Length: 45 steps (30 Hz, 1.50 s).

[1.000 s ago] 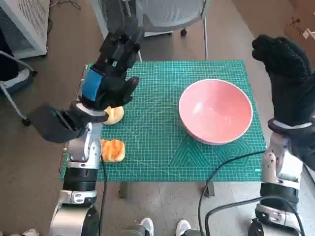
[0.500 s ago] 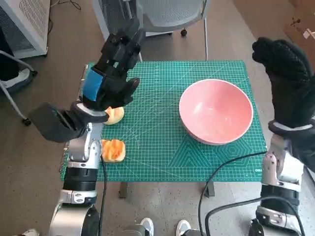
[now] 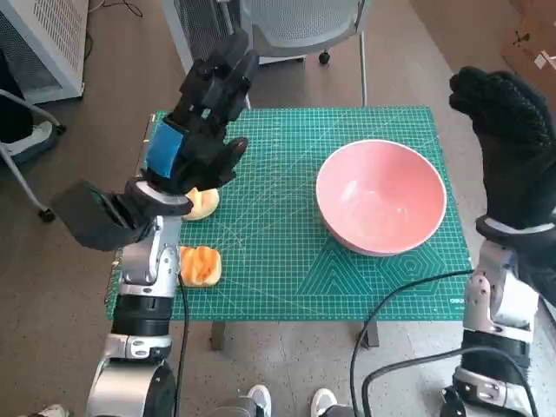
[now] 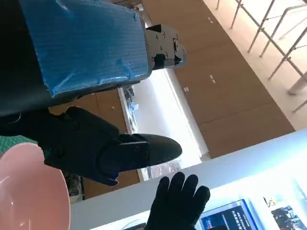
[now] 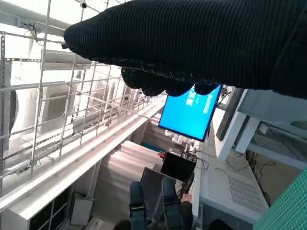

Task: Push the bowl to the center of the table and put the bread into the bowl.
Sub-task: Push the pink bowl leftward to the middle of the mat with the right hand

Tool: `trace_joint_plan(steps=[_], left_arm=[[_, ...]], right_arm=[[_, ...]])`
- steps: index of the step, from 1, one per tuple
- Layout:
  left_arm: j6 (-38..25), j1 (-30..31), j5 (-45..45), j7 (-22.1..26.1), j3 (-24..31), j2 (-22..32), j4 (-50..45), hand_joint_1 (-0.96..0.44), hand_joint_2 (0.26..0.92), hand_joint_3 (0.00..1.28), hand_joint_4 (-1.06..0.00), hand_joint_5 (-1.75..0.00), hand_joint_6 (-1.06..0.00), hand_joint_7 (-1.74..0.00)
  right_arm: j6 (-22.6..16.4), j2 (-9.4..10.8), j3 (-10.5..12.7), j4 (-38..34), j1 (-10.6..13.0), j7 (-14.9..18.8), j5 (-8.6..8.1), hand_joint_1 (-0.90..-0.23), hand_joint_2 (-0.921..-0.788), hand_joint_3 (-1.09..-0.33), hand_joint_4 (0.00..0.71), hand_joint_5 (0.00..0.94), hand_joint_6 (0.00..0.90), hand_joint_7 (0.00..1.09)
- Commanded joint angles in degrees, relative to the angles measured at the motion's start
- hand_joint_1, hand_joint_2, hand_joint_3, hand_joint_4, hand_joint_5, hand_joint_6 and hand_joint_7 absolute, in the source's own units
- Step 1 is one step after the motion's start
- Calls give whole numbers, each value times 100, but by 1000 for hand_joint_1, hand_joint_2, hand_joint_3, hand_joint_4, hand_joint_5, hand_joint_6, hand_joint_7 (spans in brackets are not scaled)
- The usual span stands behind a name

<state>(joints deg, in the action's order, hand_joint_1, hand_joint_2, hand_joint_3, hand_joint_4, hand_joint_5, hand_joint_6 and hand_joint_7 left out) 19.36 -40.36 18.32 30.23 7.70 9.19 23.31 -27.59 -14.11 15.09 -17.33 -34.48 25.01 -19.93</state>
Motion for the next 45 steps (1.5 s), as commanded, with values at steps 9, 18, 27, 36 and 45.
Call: trace_joint_plan(steps=[9,18,27,36,45], left_arm=[[39,-118,90,98,41,9,-1,-607,844,472,1,1,1,-345],[18,-101,126,112,55,12,-35,-604,846,468,1,1,1,-355],[48,-60,104,82,55,19,-88,-602,848,463,1,1,1,-367],[111,5,64,51,57,11,-82,-602,849,465,1,1,1,-367],[51,124,32,-51,40,19,-273,-599,846,474,1,1,1,-365]], right_arm=[[107,-35,15,-15,119,-93,8,-646,-921,-717,267,1,421,2],[-307,-254,244,-1273,-270,117,-20,-634,-921,-722,269,2,415,2],[-869,-634,528,-3674,-1029,82,122,-647,-921,-731,273,2,422,6],[-504,-910,611,-5098,-1457,-380,249,-621,-921,-766,284,5,403,1],[212,-962,714,-5677,-1591,-833,344,-615,-921,-781,291,6,413,10]])
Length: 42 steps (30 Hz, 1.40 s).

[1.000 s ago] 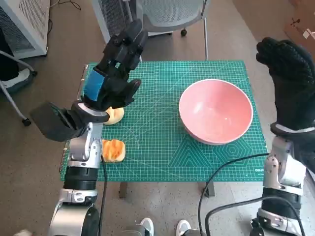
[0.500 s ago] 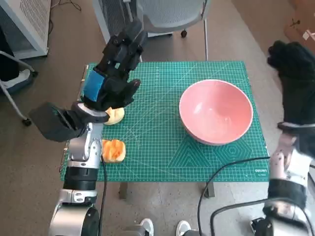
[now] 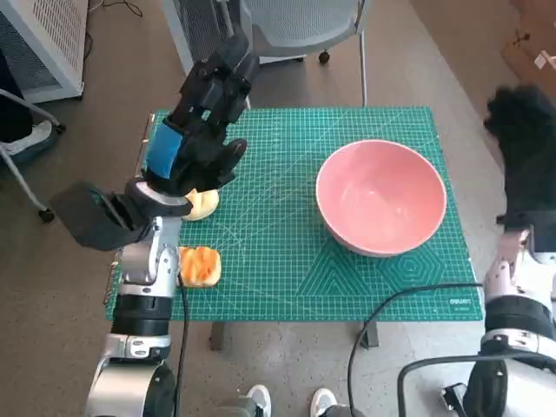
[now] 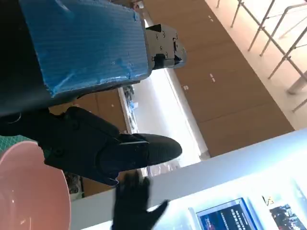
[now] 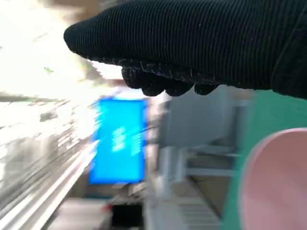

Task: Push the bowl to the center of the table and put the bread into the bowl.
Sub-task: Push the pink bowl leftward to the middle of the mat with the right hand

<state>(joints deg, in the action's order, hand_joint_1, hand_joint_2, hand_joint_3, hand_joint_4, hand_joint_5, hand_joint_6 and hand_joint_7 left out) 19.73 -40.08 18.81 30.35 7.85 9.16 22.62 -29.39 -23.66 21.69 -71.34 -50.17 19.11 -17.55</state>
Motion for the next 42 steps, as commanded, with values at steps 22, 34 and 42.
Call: trace_joint_plan(steps=[22,34,42], left_arm=[[-271,473,-150,-399,-10,148,-916,-579,795,578,1,1,1,-357],[-336,676,-189,-546,4,253,-1233,-560,780,604,1,1,1,-348],[-349,814,-242,-644,21,306,-1371,-578,777,612,1,1,1,-351]], right_arm=[[1072,592,-47,-426,-99,-659,458,-590,-921,-802,315,5,425,12],[1094,1034,-116,-446,-283,-616,636,-586,-921,-832,324,5,419,8],[1169,1317,-147,-447,-428,-623,709,-591,-921,-825,310,2,430,13]])
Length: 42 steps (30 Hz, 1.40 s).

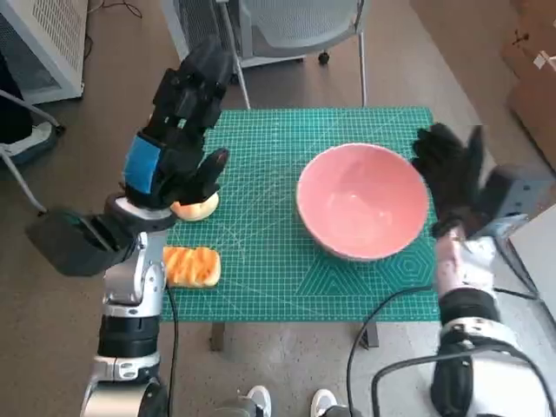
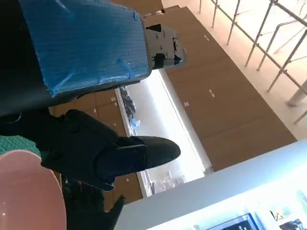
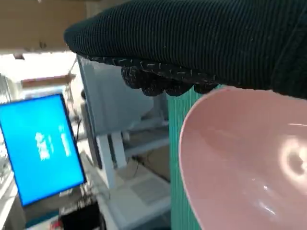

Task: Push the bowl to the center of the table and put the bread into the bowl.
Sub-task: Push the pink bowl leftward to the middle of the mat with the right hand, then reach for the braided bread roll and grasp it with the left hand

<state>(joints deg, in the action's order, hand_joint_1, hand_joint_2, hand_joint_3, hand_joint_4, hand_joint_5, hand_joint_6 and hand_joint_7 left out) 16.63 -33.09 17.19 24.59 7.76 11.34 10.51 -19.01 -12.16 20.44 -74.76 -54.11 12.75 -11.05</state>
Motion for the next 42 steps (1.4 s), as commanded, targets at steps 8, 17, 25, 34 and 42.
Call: trace_joint_plan(steps=[8,17,25,34,42], left_arm=[[-87,275,-99,-145,89,156,-336,-589,786,593,-2,-1,1,-372],[-126,484,-139,-259,144,238,-595,-603,811,544,-5,-3,1,-385],[-88,617,-268,-402,184,279,-669,-632,893,391,-13,-9,1,-398],[-93,709,-383,-580,218,287,-751,-648,919,333,-22,-14,1,-406],[-35,718,-420,-645,215,261,-713,-662,921,327,-26,-16,1,-409]], right_arm=[[186,427,4,-100,-187,10,24,-603,-921,-815,323,7,422,9],[291,693,93,-88,-426,104,-67,-602,-921,-836,301,1,400,1],[397,882,101,-109,-587,187,-31,-591,-921,-855,282,0,388,0],[426,938,59,-107,-698,332,23,-583,-921,-846,287,4,399,7],[250,753,30,12,-877,610,17,-585,-921,-836,291,5,402,9]])
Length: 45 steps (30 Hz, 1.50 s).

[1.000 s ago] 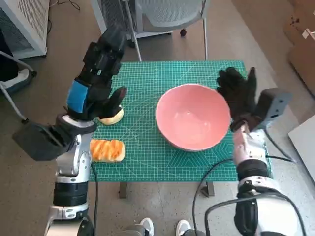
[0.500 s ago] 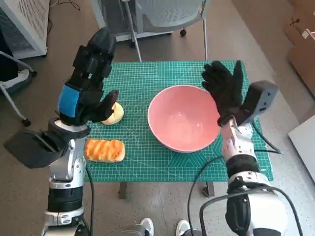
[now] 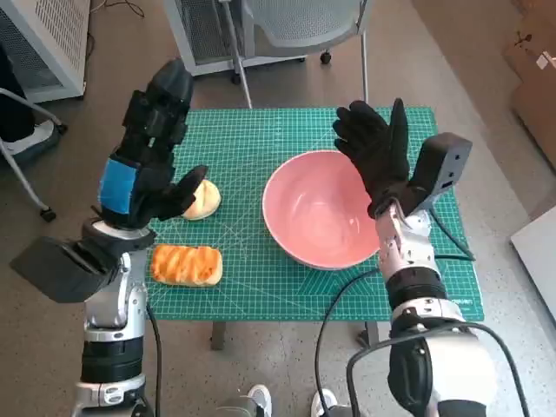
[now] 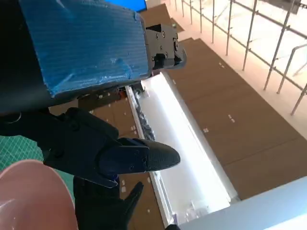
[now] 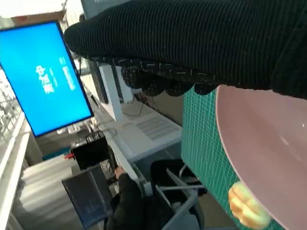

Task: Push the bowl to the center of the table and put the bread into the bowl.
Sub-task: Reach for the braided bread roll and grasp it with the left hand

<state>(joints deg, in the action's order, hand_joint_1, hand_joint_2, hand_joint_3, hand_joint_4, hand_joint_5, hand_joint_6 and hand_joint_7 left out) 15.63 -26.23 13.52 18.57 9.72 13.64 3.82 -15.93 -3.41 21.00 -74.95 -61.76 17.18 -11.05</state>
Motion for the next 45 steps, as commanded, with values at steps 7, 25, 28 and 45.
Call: trace_joint_plan(steps=[7,25,28,45], left_arm=[[84,-4,-44,-35,10,14,26,-666,921,330,-26,-15,1,-410],[58,-30,-27,191,-19,165,-72,-650,921,325,-25,-15,1,-382],[19,12,-264,234,-74,368,-227,-642,918,323,-30,-17,1,-379],[-3119,857,-2500,1129,-470,2652,-2773,-219,671,127,-48,-10,-105,-303]], right_arm=[[-587,-411,-16,246,-165,625,-54,-612,-921,-824,303,9,405,11],[-2357,-885,43,2103,677,2675,-971,-669,-921,-715,324,6,428,19],[-2505,-922,-6,2509,918,2792,-1067,-660,-921,-713,323,5,427,17],[-2251,-1067,-175,3381,1480,2720,-1371,-647,-921,-743,318,1,435,17]])
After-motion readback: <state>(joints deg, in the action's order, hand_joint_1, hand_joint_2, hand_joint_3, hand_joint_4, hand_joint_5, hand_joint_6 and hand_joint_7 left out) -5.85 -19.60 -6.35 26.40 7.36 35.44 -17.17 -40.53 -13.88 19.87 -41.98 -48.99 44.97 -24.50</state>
